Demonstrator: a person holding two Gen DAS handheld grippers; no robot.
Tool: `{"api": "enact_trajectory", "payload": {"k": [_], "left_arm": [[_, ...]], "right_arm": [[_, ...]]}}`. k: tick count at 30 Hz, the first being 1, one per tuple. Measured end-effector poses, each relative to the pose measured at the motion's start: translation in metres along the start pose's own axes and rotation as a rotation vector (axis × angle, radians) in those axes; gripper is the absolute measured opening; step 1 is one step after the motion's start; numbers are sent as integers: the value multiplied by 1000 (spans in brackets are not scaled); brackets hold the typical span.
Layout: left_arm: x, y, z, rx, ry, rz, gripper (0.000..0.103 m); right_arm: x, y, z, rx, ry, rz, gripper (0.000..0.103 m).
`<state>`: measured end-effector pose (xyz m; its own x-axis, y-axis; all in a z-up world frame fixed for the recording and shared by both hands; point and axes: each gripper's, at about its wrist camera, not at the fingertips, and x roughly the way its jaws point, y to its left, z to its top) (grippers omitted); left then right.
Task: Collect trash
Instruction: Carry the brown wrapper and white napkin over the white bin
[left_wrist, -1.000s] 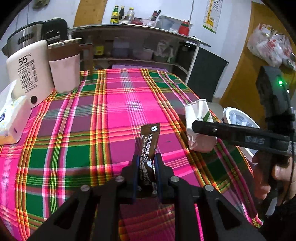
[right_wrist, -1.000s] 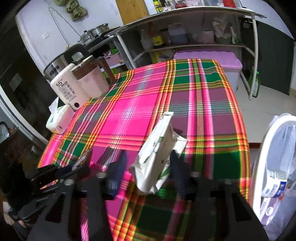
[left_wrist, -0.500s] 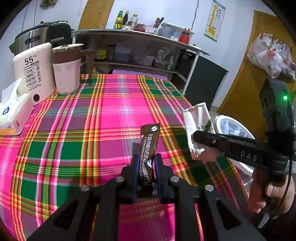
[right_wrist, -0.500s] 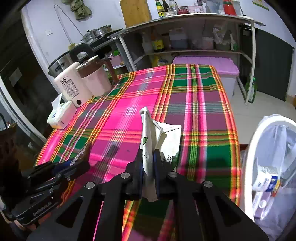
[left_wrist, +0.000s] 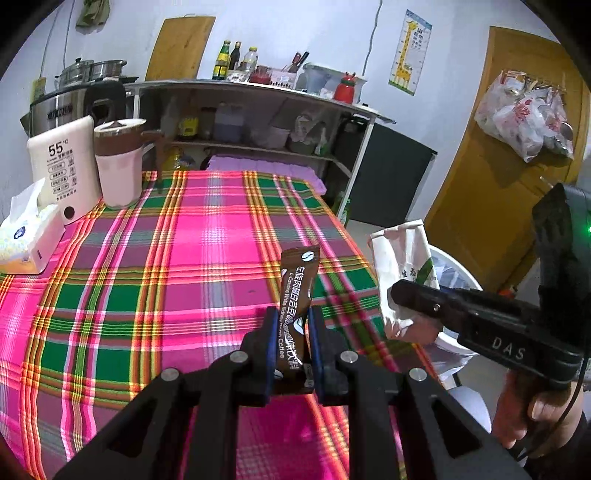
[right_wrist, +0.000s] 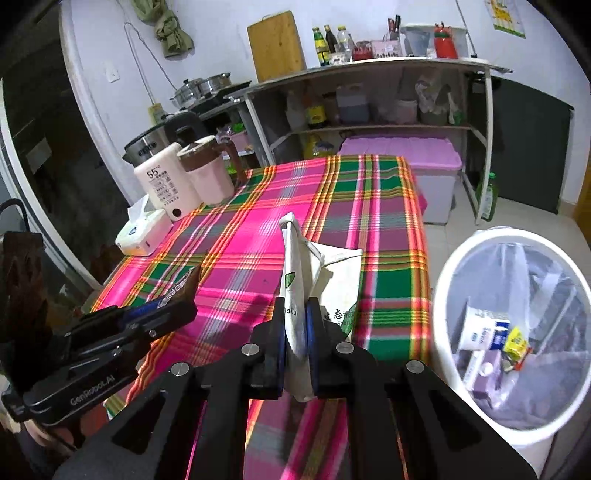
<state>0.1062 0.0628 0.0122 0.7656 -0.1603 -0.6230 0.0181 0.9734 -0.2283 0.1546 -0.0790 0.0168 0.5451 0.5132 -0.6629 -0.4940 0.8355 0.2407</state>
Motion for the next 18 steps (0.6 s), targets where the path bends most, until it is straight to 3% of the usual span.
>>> {"api": "enact_trajectory", "payload": {"k": [18], "left_arm": [[-16, -49, -4, 50, -16, -32, 17]], "right_arm": [[-64, -22, -19, 18, -77, -43, 10]]}}
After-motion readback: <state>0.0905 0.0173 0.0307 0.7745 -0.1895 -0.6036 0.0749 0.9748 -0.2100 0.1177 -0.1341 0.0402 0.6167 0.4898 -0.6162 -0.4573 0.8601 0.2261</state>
